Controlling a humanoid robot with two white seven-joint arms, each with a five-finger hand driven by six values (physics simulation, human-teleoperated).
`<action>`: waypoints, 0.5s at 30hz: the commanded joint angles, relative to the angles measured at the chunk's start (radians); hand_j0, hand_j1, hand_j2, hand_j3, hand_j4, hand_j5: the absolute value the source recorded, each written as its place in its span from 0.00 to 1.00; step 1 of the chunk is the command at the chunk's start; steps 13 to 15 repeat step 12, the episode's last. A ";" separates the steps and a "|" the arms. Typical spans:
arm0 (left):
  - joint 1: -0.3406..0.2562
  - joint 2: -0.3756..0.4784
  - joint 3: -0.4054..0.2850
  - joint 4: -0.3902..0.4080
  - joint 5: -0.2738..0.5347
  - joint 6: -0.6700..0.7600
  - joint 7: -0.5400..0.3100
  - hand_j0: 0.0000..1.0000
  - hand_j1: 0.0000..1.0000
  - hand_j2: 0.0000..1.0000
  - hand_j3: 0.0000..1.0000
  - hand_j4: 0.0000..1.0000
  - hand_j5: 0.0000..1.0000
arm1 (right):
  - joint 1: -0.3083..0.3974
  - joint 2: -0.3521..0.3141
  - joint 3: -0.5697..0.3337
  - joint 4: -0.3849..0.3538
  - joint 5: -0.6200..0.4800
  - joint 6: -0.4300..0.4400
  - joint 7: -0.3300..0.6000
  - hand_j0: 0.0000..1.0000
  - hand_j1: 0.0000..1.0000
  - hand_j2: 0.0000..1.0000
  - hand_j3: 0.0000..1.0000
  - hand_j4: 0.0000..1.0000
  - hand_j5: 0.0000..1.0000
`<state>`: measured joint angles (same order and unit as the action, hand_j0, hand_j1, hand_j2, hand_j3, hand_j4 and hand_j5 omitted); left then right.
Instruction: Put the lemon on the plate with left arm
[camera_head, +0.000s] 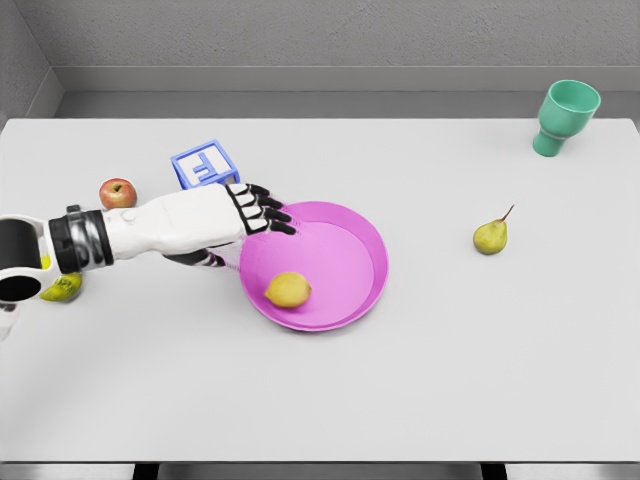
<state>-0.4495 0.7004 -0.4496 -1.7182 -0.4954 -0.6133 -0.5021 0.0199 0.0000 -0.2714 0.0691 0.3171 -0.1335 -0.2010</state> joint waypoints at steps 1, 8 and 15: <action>0.002 0.074 0.048 0.008 0.044 0.002 0.000 1.00 1.00 1.00 1.00 1.00 1.00 | 0.000 0.000 0.000 0.000 -0.001 0.000 0.000 1.00 1.00 1.00 1.00 1.00 1.00; 0.023 0.129 0.112 0.206 0.156 0.002 -0.006 1.00 1.00 1.00 1.00 1.00 1.00 | 0.000 0.000 0.000 0.000 -0.001 0.000 0.000 1.00 1.00 1.00 1.00 1.00 1.00; 0.040 0.139 0.134 0.204 0.153 0.002 -0.009 1.00 1.00 1.00 1.00 1.00 1.00 | 0.000 0.000 0.000 0.000 0.000 0.000 0.000 1.00 1.00 1.00 1.00 1.00 1.00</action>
